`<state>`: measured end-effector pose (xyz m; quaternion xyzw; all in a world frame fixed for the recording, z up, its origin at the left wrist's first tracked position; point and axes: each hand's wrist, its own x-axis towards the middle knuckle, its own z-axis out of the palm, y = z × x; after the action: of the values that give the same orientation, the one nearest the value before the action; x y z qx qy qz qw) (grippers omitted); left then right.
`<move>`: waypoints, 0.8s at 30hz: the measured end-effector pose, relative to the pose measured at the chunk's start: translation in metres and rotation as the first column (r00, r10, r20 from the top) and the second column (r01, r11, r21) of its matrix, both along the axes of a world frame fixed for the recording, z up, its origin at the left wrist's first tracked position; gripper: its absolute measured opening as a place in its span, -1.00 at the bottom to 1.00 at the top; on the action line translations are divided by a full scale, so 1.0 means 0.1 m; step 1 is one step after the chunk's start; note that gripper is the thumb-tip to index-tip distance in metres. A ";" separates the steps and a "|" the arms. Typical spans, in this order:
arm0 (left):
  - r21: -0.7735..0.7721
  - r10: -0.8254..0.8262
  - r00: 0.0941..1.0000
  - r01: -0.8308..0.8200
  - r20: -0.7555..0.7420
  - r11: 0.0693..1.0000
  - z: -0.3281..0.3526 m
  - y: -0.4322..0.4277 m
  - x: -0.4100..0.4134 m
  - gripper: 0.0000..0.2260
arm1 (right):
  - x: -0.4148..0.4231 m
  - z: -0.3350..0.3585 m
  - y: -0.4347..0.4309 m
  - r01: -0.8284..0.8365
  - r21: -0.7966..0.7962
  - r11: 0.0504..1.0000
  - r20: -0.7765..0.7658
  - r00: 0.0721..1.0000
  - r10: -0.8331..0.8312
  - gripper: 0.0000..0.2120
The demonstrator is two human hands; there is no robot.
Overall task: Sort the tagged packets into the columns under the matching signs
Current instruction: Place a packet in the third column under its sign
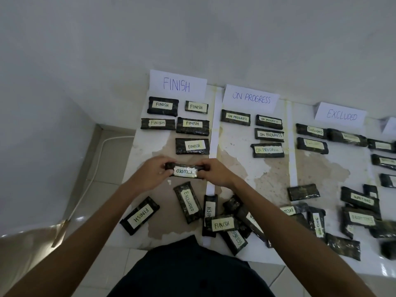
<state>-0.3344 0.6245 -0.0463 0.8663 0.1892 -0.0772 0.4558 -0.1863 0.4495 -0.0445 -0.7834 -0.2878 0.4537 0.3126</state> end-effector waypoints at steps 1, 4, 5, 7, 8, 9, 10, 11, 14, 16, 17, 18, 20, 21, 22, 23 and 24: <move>0.020 -0.002 1.000 0.002 -0.001 1.000 0.00 -0.05 -0.04 -0.66 | -0.01 0.03 -0.03 0.027 -0.006 1.000 -0.049 0.998 -0.027 -0.77; 0.035 0.106 0.994 -0.105 -0.017 0.994 0.05 -0.21 -0.11 -0.49 | -0.06 0.06 -0.08 0.127 -0.024 0.992 -0.163 0.978 -0.129 -0.81; -0.008 0.200 0.980 -0.200 -0.010 0.980 0.07 -0.28 -0.11 -0.44 | -0.08 0.08 -0.09 0.175 -0.025 0.984 -0.191 0.966 -0.177 -0.83; -0.189 0.435 0.898 -0.439 -0.067 0.878 0.10 -0.40 -0.07 -0.37 | -0.15 0.11 -0.11 0.272 -0.010 0.962 -0.224 0.937 -0.267 -0.87; -0.320 0.532 0.835 -0.546 -0.137 0.775 0.11 -0.46 -0.05 -0.36 | -0.18 0.12 -0.12 0.302 0.002 0.953 -0.230 0.928 -0.293 -0.86; -0.456 0.600 0.774 -0.616 -0.201 0.642 0.12 -0.53 -0.02 -0.39 | -0.22 0.14 -0.14 0.307 0.018 0.952 -0.230 0.928 -0.295 -0.84; -0.553 0.641 0.724 -0.652 -0.254 0.518 0.12 -0.60 0.02 -0.47 | -0.27 0.15 -0.17 0.292 0.031 0.956 -0.227 0.933 -0.277 -0.82; -0.613 0.666 0.693 -0.660 -0.275 0.434 0.13 -0.67 0.06 -0.60 | -0.31 0.14 -0.20 0.269 0.038 0.962 -0.220 0.942 -0.254 -0.80; -0.549 0.662 0.715 -0.655 -0.227 0.519 0.18 -0.90 0.17 -0.85 | -0.42 0.11 -0.29 0.233 0.046 0.971 -0.155 0.962 -0.224 -0.77; -0.386 0.575 0.804 -0.584 -0.153 0.714 0.20 -1.06 0.22 -0.89 | -0.43 0.08 -0.37 0.213 0.054 0.975 -0.106 0.973 -0.207 -0.74; -0.284 0.509 0.853 -0.519 -0.116 0.806 0.21 -1.15 0.26 -0.87 | -0.41 0.09 -0.42 0.193 0.055 0.980 -0.081 0.979 -0.188 -0.75; -0.178 0.443 0.893 -0.450 -0.081 0.875 0.20 -1.24 0.29 -0.81 | -0.39 0.11 -0.48 0.170 0.052 0.984 -0.058 0.984 -0.167 -0.81; -0.031 0.334 0.942 -0.335 -0.033 0.942 0.17 -1.41 0.37 -0.68 | -0.33 0.19 -0.64 0.146 0.054 0.988 -0.006 0.989 -0.146 -0.88; -0.007 0.287 0.957 -0.287 -0.034 0.958 0.18 -1.48 0.42 -0.63 | -0.29 0.22 -0.74 0.153 0.052 0.987 0.012 0.988 -0.154 -0.89; -0.001 0.241 0.970 -0.241 -0.043 0.970 0.18 -1.56 0.48 -0.57 | -0.26 0.25 -0.84 0.165 0.046 0.985 0.020 0.986 -0.166 -0.85; 0.002 0.192 0.979 -0.192 -0.064 0.981 0.18 -1.64 0.55 -0.50 | -0.21 0.26 -0.97 0.166 0.037 0.985 0.027 0.986 -0.167 -0.79; 0.020 0.140 0.986 -0.139 -0.086 0.990 0.18 -1.72 0.62 -0.44 | -0.15 0.27 -1.09 0.158 0.029 0.987 0.035 0.987 -0.159 -0.76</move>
<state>-0.2723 0.4521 -0.0278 0.8499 0.2697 -0.0815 0.4454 -0.2009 0.3402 -0.0175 -0.8081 -0.2361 0.4087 0.3524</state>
